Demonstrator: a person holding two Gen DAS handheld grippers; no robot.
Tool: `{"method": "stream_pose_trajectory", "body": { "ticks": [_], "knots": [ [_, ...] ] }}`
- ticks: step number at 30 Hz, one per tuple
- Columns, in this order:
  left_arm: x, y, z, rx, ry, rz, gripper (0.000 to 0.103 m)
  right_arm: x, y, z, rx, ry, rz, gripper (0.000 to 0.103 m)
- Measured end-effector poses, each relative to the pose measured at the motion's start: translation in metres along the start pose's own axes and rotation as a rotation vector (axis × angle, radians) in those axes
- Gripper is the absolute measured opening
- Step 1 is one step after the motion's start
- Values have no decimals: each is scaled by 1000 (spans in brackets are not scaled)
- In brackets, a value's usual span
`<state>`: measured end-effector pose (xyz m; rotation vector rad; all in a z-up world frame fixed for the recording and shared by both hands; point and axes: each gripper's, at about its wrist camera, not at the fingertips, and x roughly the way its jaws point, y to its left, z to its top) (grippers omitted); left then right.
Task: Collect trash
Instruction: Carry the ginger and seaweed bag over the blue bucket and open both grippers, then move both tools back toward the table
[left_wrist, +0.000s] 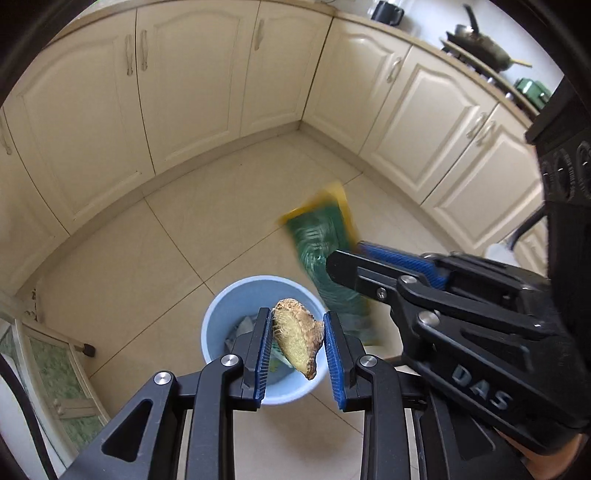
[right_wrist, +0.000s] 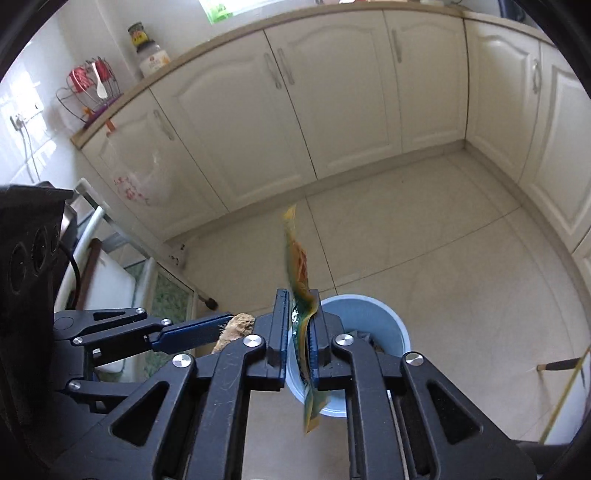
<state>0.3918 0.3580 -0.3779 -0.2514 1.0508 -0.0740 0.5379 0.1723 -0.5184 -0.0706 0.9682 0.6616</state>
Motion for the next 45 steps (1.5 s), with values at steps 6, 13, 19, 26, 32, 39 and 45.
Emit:
{"method": "stream_pose_trajectory", "body": {
  "ticks": [6,13,19,26,32,39,45],
  "knots": [
    [34,6,9,-41,0,-11,60,9,-18,-9,56,12,-5,54],
    [0,-19,4,-51,-66,39,63,-43,-16,-14,89,-33,-94,69],
    [-87,-61,-3,-6,-237,107,72,-134,17,-14,50,-150,-180,89],
    [-191,-131,-33,30,-456,121,85,-274,51,-34,33,-323,-208,96],
    [-260,-213,-84,92,-613,110,96,-397,78,-75,25,-470,-288,103],
    [-316,-288,-177,161,-769,76,102,-524,107,-127,17,-630,-377,103],
    [-349,-310,-271,179,-878,68,102,-602,124,-164,19,-737,-455,103]
  ]
}}
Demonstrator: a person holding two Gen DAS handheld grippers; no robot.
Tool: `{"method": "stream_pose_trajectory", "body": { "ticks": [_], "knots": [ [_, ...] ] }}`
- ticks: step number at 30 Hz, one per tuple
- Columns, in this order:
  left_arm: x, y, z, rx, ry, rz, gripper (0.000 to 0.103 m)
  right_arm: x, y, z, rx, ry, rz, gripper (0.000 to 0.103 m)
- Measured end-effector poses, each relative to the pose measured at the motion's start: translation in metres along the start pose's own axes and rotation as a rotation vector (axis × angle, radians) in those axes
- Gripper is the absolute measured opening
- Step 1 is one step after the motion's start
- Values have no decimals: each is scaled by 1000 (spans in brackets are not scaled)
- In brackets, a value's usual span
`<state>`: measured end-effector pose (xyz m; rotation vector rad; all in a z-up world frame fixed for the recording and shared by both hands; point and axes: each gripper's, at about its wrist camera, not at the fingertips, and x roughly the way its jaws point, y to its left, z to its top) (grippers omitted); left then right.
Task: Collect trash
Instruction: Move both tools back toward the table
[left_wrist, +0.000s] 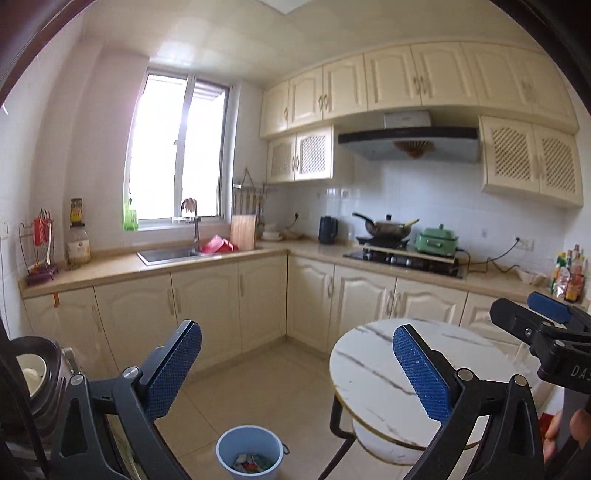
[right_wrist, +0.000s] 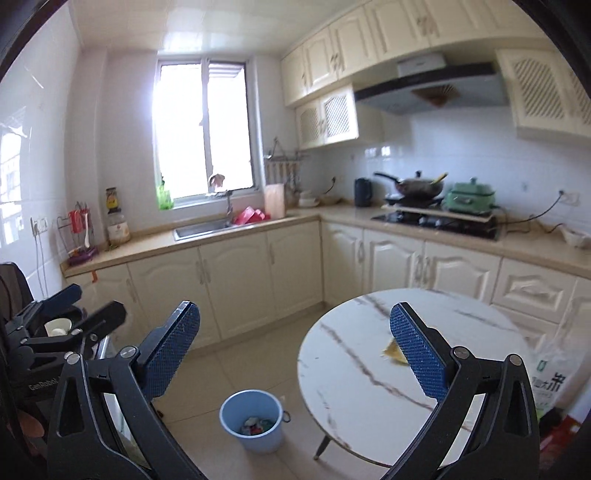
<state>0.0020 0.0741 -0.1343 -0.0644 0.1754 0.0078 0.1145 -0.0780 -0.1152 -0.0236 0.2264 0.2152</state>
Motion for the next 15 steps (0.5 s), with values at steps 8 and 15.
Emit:
{"method": "stream_pose_trajectory", "body": {
  "ticks": [8,15],
  "knots": [
    [-96,2,-59,21,-92,-22,102,-67,-13,13,5,-115,-85,103],
    [-122,3,-81,28,-101,-35,102,-83,-24,15,12,-131,-122,103]
  ]
}}
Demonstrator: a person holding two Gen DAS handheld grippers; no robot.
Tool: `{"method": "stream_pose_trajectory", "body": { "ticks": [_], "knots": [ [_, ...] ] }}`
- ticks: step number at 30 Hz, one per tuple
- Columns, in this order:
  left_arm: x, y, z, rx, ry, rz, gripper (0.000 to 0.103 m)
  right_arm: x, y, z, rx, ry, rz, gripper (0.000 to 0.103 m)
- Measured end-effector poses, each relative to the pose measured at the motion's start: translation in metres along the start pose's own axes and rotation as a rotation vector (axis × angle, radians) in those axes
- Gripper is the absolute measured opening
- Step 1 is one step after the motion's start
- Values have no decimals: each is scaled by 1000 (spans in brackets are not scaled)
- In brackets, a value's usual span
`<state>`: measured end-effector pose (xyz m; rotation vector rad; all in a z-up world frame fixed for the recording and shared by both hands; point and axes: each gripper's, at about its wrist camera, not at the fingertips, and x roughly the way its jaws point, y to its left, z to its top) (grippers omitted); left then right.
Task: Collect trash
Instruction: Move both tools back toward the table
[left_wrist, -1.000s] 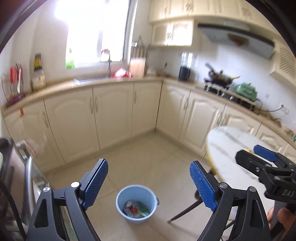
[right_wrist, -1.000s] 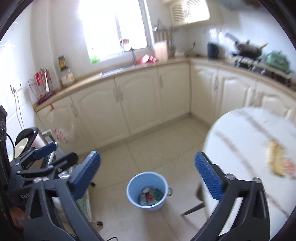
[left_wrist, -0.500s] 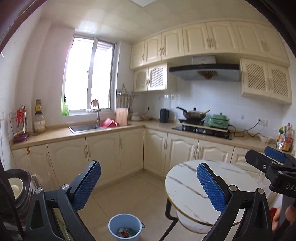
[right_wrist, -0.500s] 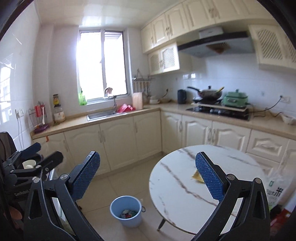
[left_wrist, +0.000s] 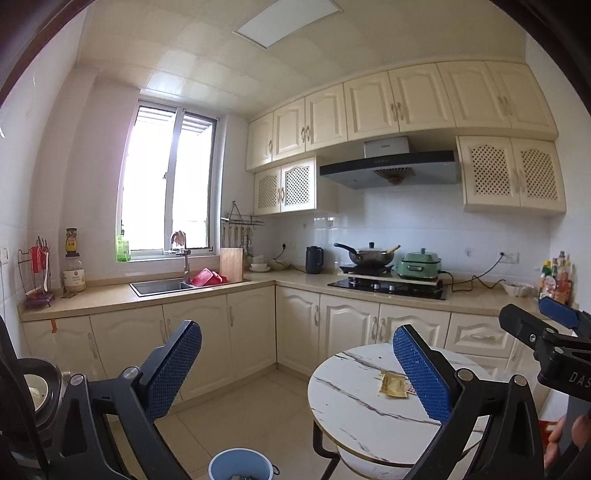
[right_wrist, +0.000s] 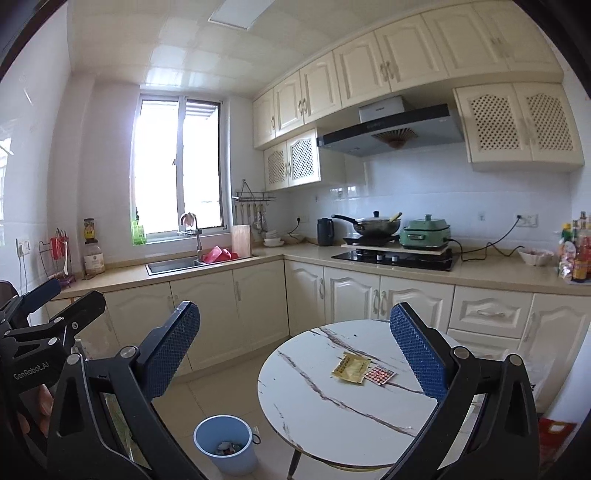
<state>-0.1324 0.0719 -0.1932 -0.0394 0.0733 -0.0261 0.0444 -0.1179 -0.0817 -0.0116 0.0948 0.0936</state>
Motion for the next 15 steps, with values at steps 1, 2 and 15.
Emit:
{"method": "stream_pose_trajectory", "body": {
  "ticks": [1,2,15],
  "knots": [
    [0,0,-1,2,2,-1,102,1,-1,-1,2,1,-4,103],
    [-1,1,-1,3,5,-2,102,2,-3,-1,5,7,-10,103],
    [57,-1,28,17,58,-23,102,22,-35,-17,24,49,-67,103]
  ]
}}
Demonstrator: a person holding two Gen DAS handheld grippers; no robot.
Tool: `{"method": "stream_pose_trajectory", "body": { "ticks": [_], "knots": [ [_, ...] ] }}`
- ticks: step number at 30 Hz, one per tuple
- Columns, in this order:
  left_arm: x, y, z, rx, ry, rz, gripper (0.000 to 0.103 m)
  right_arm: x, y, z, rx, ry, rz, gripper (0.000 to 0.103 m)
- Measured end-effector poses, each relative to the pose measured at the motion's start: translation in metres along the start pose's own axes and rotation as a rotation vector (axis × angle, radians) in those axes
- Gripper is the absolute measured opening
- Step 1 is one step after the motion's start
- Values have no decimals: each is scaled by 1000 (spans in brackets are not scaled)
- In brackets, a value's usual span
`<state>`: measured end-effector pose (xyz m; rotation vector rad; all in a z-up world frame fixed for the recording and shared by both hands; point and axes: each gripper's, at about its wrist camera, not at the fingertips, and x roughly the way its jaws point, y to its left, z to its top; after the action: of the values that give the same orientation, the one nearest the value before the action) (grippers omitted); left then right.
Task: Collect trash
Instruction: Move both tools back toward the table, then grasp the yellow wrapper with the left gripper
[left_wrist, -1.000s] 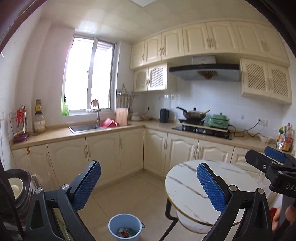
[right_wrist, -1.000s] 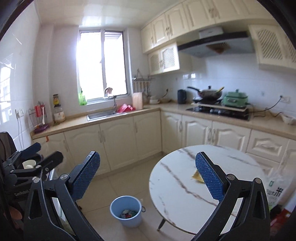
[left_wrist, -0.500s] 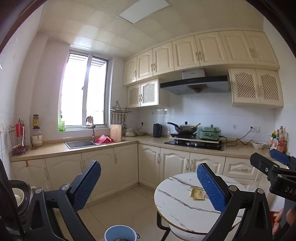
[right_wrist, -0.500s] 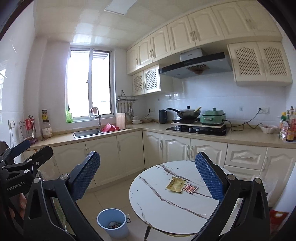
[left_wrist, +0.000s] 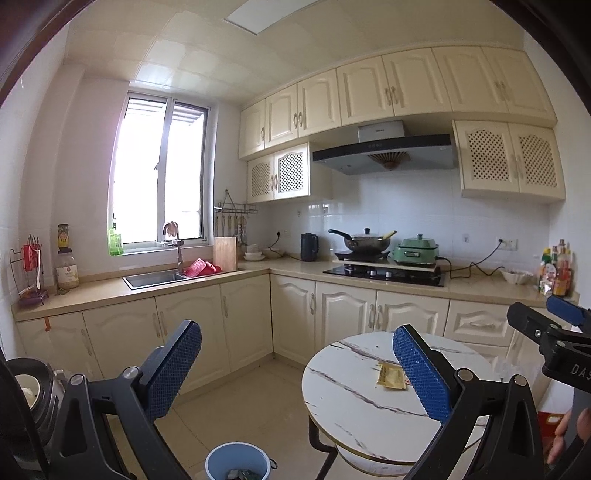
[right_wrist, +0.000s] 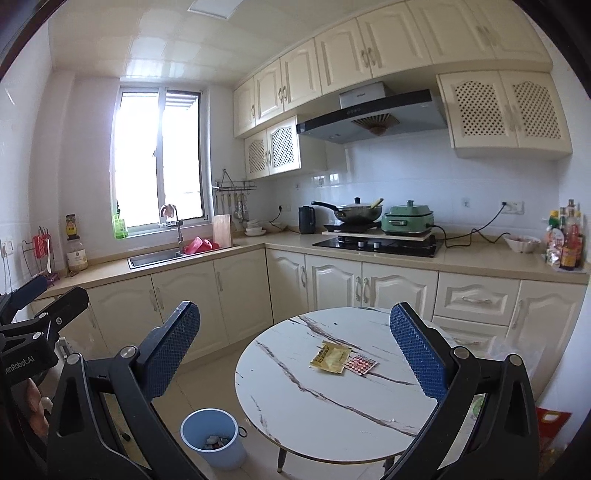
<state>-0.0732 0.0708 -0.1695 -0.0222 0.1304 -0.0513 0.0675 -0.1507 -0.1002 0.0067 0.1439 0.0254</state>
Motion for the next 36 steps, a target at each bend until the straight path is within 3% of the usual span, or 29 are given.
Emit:
{"method": "stream_pose_trajectory", "body": {
  "ticks": [6,15,21,29,36],
  "knots": [
    [47,-11,12,18,71,-24,102,26,-21,-8,10,38,-45,103],
    [147,-36,23,49,256,-79,102,95,-80,-36,47,164,-130,103],
    [243,-60,39,71,399,-139,102,167,-129,-72,61,325,-203,103],
    [397,-101,44,64,611,-305,102,251,-164,-120,42,505,-215,103],
    [515,-116,38,59,731,-315,99,311,-178,-144,15,605,-188,103]
  ]
}}
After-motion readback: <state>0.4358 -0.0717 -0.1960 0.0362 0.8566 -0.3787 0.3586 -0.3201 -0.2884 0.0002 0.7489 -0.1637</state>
